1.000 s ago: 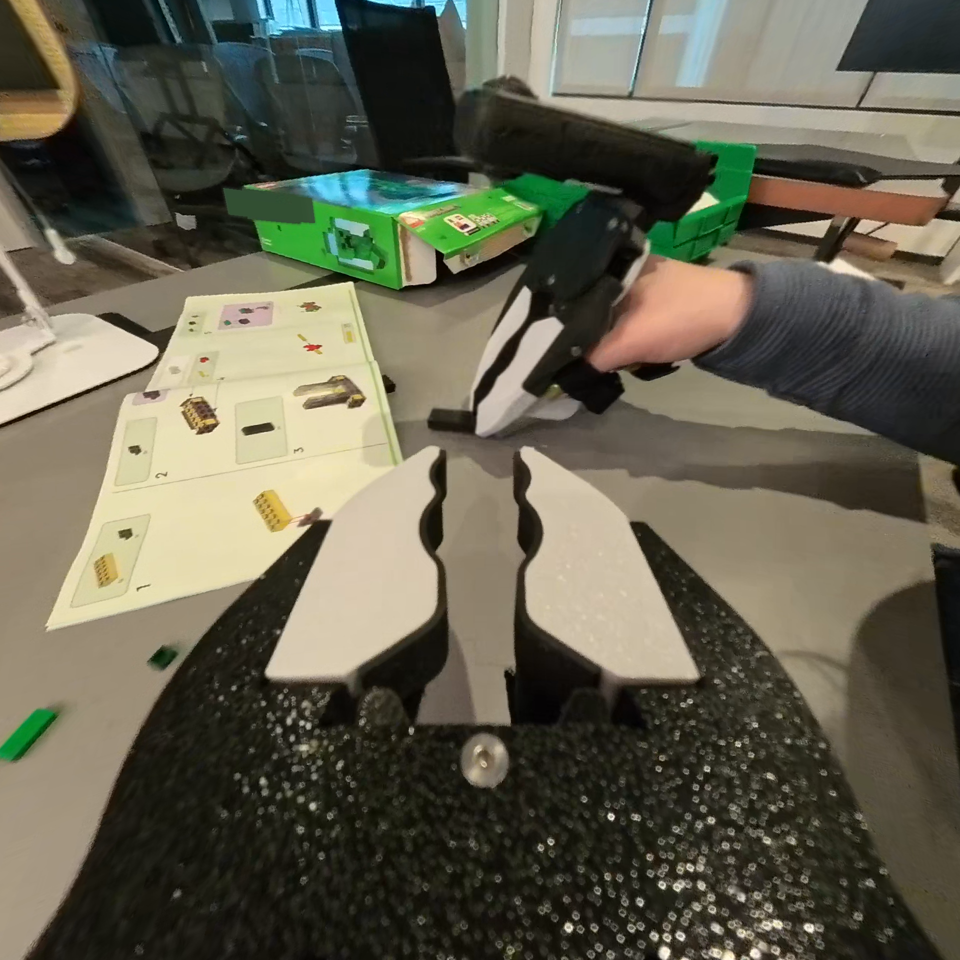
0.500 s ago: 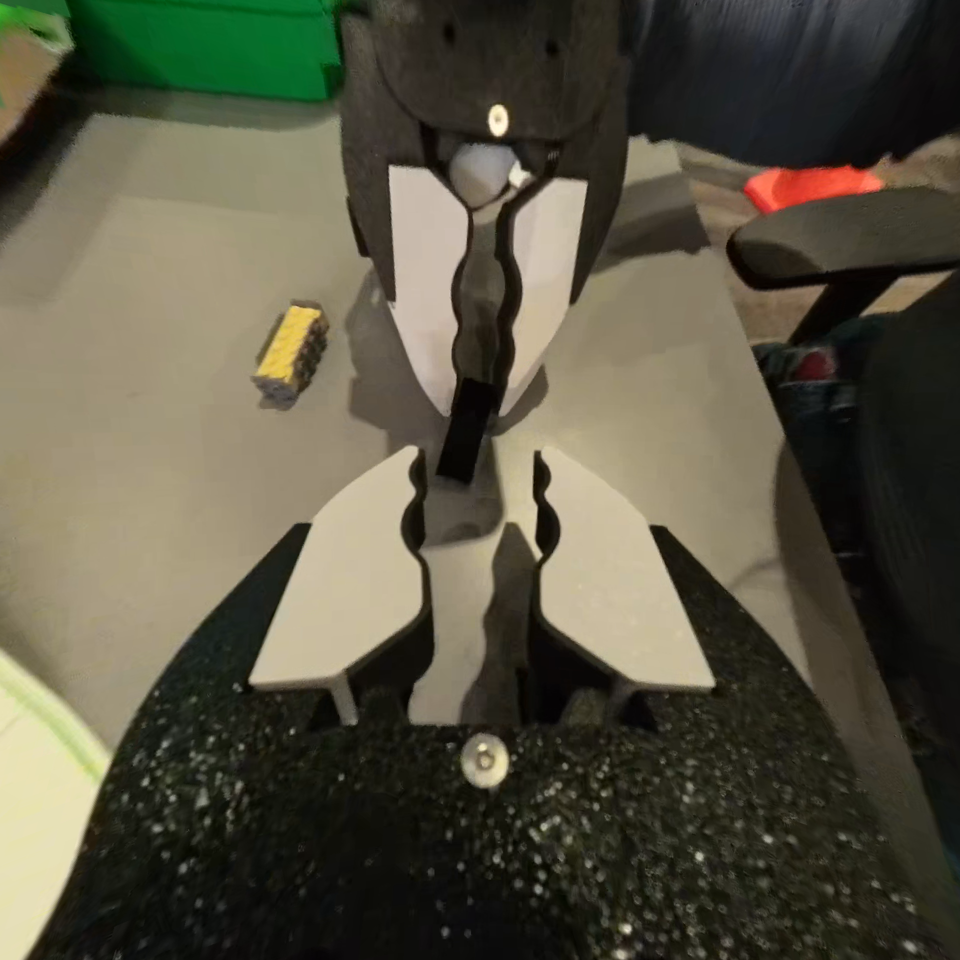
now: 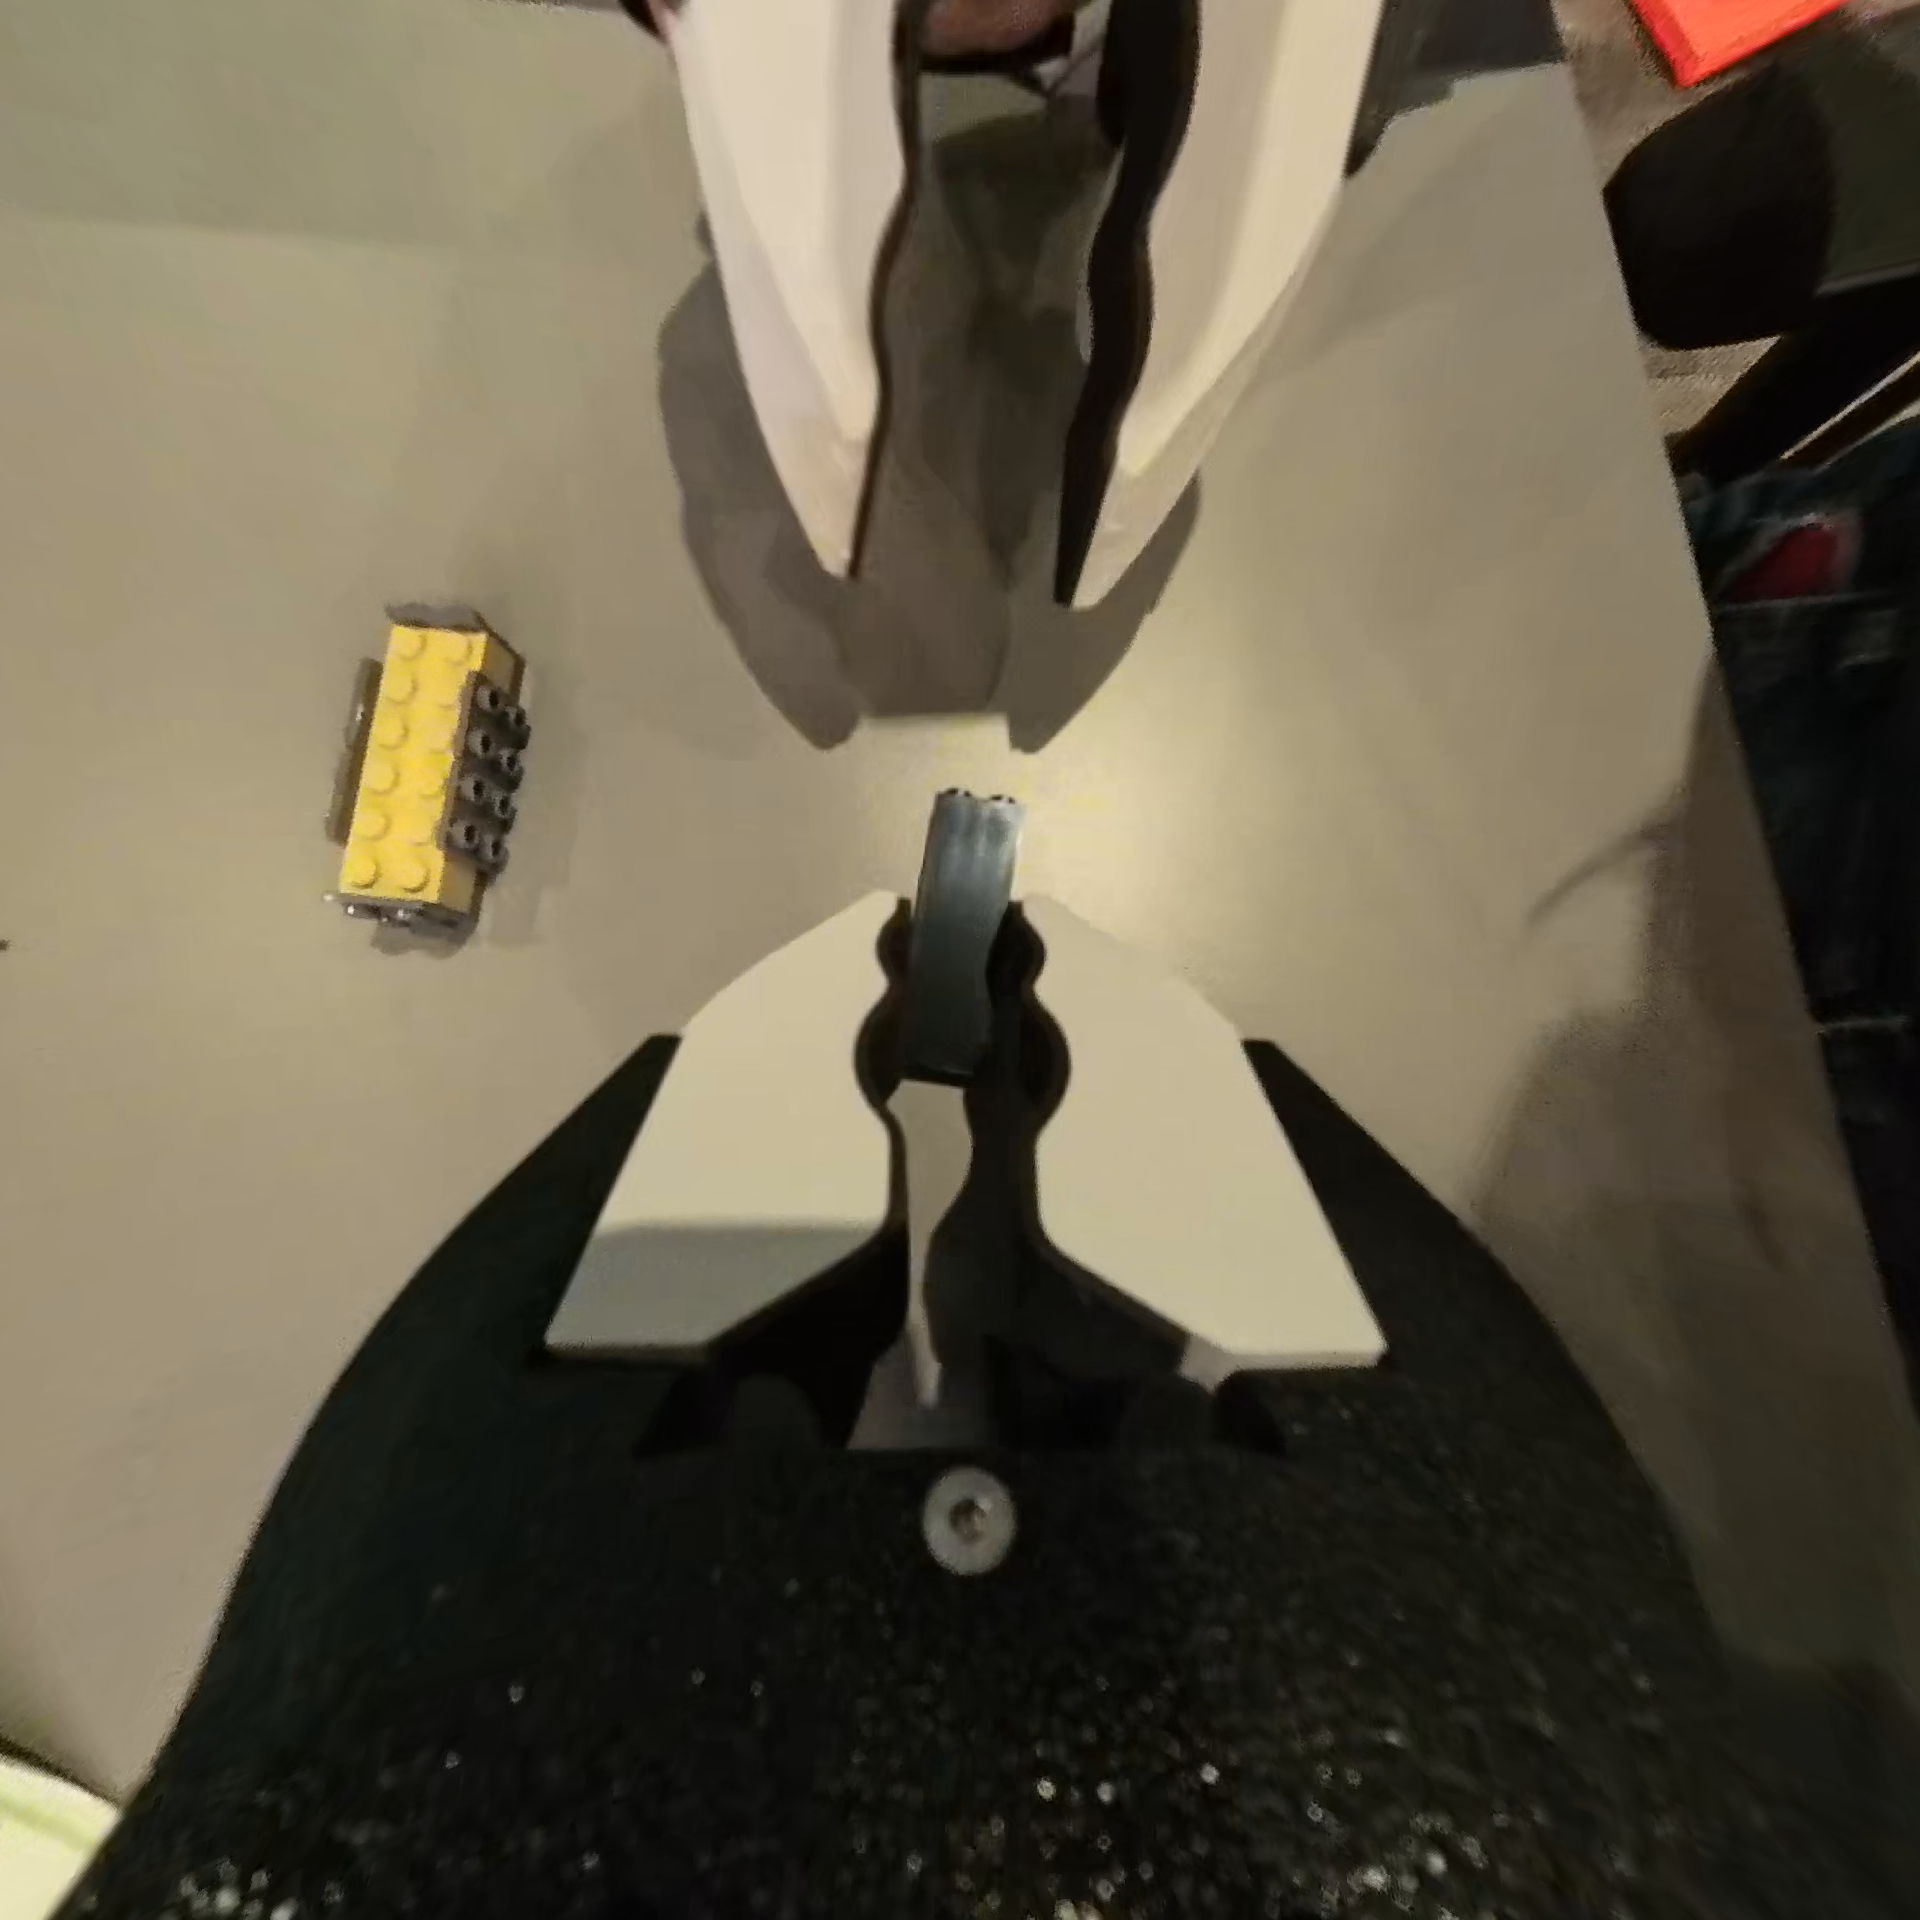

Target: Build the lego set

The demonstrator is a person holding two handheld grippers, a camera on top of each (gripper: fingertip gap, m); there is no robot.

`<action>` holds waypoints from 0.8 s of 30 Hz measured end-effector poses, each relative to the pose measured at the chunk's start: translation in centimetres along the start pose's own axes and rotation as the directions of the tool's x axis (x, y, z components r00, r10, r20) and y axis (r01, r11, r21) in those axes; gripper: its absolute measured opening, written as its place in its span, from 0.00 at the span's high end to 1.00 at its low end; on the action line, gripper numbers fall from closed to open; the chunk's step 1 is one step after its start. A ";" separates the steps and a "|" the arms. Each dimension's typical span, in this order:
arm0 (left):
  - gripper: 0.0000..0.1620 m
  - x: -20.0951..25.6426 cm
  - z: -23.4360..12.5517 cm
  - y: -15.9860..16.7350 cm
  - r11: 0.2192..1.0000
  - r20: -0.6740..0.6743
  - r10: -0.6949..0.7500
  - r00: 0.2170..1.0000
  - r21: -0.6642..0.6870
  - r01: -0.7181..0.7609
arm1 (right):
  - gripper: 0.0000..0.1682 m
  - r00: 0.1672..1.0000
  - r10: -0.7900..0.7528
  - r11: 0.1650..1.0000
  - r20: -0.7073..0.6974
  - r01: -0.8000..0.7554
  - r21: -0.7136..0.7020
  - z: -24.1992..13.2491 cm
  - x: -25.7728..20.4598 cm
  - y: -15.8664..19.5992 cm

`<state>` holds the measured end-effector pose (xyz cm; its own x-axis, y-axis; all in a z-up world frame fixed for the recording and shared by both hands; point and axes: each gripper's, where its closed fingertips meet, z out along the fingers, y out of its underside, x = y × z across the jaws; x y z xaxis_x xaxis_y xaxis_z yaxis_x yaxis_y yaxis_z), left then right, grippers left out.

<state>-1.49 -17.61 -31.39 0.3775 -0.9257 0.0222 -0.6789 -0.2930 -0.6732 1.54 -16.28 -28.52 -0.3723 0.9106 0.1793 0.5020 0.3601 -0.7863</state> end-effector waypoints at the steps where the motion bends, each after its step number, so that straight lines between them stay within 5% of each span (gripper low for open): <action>1: 0.90 -0.1 0.0 0.0 1.000 0.007 0.006 1.000 0.000 -0.006 | 0.82 1.000 0.025 0.999 -0.013 -0.025 0.028 -0.2 0.2 -0.1; 4: 0.90 -1.3 -0.3 -0.6 0.994 0.096 0.000 0.995 0.104 -0.010 | 0.78 0.994 0.106 0.987 -0.038 -0.101 0.125 -0.8 1.1 -0.9; 6: 0.90 -1.1 -1.6 -2.7 0.951 0.088 -0.029 0.996 0.309 0.000 | 0.76 0.987 0.157 0.967 -0.046 -0.144 0.209 -1.2 1.7 -1.9; 9: 0.90 0.1 -5.8 -6.4 0.750 -0.029 -0.023 0.999 0.660 0.036 | 0.75 0.975 0.221 0.905 0.005 -0.207 0.373 -1.9 2.1 -4.9; 11: 0.90 0.1 -8.0 -7.3 0.641 -0.056 -0.021 0.998 0.766 0.056 | 0.75 0.965 0.255 0.842 0.062 -0.253 0.476 -2.4 2.3 -7.1; 22: 0.90 -0.1 -10.5 -8.1 0.534 0.034 -0.032 0.999 0.846 -0.011 | 0.90 0.973 0.204 0.732 0.107 -0.225 0.643 -1.5 2.3 -12.1; 24: 0.81 -0.5 -11.1 -8.2 0.514 0.056 -0.061 0.997 0.858 -0.016 | 0.90 0.949 0.286 0.679 0.133 -0.299 0.670 -1.8 3.4 -12.2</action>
<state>-3.11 -17.42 -17.64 0.4527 -0.8914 0.0220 0.1851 0.0698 -0.9802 -4.48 -17.22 -17.23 -0.3136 0.9400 -0.1341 -0.0710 -0.1640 -0.9839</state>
